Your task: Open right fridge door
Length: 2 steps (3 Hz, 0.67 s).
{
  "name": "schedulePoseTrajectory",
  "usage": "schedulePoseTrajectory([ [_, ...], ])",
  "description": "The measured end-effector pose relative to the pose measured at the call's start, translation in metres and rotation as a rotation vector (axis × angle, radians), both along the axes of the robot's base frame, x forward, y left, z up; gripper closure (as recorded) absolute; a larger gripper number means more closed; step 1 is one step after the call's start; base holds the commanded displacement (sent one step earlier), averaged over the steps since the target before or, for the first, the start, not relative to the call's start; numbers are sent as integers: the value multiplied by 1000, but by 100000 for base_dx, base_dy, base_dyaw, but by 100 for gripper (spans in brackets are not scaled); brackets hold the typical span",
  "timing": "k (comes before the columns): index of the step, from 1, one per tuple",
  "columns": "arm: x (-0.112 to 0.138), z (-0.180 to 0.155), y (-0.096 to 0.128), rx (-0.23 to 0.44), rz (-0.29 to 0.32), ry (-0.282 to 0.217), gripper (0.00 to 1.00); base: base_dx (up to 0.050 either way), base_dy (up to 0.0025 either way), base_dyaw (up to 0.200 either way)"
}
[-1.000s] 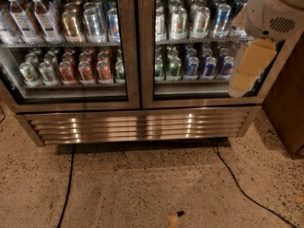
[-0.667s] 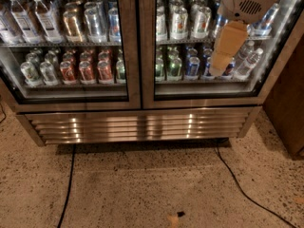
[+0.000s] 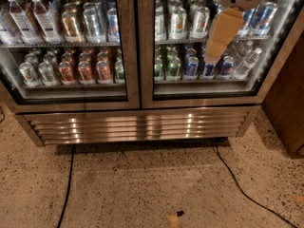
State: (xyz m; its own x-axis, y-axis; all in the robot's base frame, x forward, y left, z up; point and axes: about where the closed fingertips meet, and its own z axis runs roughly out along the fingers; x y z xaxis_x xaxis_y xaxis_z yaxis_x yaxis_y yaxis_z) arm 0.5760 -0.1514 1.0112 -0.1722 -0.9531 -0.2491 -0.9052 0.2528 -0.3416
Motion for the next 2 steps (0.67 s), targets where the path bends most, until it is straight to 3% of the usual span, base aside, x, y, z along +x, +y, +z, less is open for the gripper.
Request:
schedulePoseTrajectory([
  [1,12,-3,5,88,20,26,0,0,0,0],
  [2,17,1,12,118,32,17,0,0,0,0],
])
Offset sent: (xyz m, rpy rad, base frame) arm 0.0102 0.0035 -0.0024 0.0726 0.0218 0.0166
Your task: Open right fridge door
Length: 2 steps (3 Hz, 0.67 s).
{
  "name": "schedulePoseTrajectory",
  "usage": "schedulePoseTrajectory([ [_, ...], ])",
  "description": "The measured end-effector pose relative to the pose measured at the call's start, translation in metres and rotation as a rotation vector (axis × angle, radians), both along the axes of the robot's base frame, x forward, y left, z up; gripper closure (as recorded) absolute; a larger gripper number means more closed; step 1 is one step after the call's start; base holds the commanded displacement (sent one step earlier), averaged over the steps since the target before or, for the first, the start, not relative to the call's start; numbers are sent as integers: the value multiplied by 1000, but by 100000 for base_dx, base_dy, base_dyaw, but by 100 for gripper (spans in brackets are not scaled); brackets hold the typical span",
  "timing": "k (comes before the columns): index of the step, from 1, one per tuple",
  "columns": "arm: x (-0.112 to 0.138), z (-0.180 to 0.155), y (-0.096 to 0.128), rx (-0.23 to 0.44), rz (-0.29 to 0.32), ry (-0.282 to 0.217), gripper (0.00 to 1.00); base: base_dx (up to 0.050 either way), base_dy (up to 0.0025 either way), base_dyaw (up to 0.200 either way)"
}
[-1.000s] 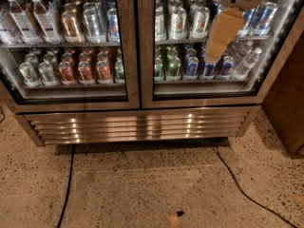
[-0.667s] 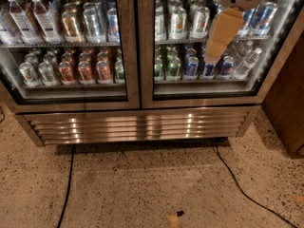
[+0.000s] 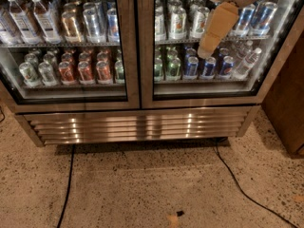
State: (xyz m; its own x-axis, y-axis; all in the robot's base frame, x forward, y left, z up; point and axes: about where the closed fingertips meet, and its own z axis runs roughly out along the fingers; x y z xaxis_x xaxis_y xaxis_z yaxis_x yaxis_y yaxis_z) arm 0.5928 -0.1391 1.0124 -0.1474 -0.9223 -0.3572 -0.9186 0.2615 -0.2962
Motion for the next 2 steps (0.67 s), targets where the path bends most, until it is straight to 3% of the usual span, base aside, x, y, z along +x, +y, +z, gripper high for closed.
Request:
schedulePoseTrajectory([
  [2,3,-4,1,10,0,7,0,0,0,0],
])
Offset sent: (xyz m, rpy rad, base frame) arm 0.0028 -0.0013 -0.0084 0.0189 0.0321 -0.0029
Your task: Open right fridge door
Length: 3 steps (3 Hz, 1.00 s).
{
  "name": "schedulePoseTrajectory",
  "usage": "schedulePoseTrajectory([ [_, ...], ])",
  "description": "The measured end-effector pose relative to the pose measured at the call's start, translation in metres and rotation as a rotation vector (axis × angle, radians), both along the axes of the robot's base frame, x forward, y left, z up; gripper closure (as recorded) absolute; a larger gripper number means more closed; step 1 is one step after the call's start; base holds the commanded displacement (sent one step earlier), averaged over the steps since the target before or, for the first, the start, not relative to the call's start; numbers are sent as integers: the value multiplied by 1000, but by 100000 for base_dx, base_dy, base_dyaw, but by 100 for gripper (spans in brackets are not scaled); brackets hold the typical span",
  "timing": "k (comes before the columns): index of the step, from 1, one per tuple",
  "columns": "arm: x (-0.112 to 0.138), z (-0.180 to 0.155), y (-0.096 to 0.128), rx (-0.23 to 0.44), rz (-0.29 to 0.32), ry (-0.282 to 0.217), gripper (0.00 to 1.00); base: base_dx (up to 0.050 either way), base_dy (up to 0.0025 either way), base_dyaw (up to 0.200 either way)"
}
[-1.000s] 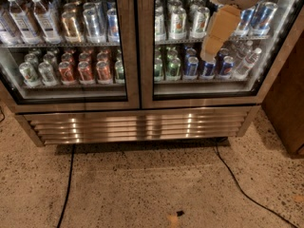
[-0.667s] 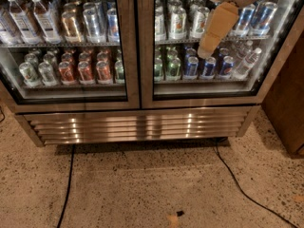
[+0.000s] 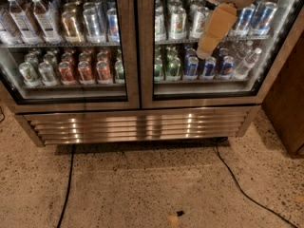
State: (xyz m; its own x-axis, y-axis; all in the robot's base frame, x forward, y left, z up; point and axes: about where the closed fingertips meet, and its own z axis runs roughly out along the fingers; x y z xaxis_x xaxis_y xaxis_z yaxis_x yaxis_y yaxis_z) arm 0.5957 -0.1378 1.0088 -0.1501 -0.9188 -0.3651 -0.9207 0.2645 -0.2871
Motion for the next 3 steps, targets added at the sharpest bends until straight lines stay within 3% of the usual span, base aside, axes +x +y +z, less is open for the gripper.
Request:
schedulePoseTrajectory([
  [1,7,-17,8,99,21,61,0,0,0,0],
  [2,7,-17,8,100,21,61,0,0,0,0],
  [3,11,-24,10,147,27,85,0,0,0,0],
])
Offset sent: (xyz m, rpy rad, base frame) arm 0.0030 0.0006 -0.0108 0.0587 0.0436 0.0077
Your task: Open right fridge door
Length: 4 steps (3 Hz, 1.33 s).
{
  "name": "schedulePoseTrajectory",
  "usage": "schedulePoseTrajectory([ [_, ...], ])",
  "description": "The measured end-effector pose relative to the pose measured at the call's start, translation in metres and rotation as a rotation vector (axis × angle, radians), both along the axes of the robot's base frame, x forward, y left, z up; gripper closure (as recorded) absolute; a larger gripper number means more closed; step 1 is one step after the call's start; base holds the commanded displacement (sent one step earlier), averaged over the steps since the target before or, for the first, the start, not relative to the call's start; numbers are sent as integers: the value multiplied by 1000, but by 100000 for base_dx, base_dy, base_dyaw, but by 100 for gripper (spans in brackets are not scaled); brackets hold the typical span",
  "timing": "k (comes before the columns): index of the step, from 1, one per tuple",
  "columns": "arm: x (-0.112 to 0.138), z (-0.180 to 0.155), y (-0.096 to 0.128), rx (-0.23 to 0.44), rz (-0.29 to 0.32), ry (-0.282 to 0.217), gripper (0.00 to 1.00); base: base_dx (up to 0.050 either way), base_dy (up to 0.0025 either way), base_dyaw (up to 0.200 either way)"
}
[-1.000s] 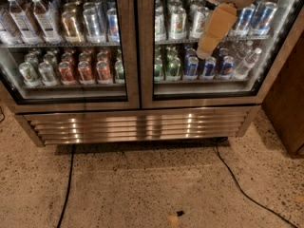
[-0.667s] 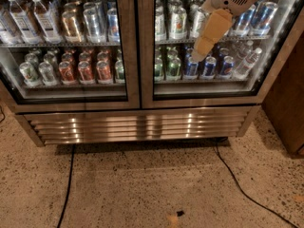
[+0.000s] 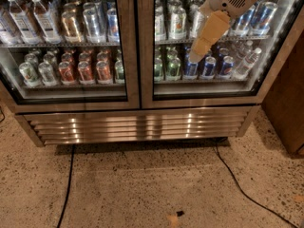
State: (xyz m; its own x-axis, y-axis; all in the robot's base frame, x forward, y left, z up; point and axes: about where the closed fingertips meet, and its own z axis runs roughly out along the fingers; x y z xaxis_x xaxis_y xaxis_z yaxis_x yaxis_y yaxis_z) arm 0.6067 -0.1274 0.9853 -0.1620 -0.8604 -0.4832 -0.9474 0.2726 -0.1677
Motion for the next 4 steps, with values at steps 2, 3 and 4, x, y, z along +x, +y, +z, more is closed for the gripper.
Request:
schedulePoseTrajectory([
  [2,7,-63,15,235,15,196,0,0,0,0],
  [3,7,-63,15,236,15,196,0,0,0,0],
  [4,6,-80,24,352,25,278,0,0,0,0],
])
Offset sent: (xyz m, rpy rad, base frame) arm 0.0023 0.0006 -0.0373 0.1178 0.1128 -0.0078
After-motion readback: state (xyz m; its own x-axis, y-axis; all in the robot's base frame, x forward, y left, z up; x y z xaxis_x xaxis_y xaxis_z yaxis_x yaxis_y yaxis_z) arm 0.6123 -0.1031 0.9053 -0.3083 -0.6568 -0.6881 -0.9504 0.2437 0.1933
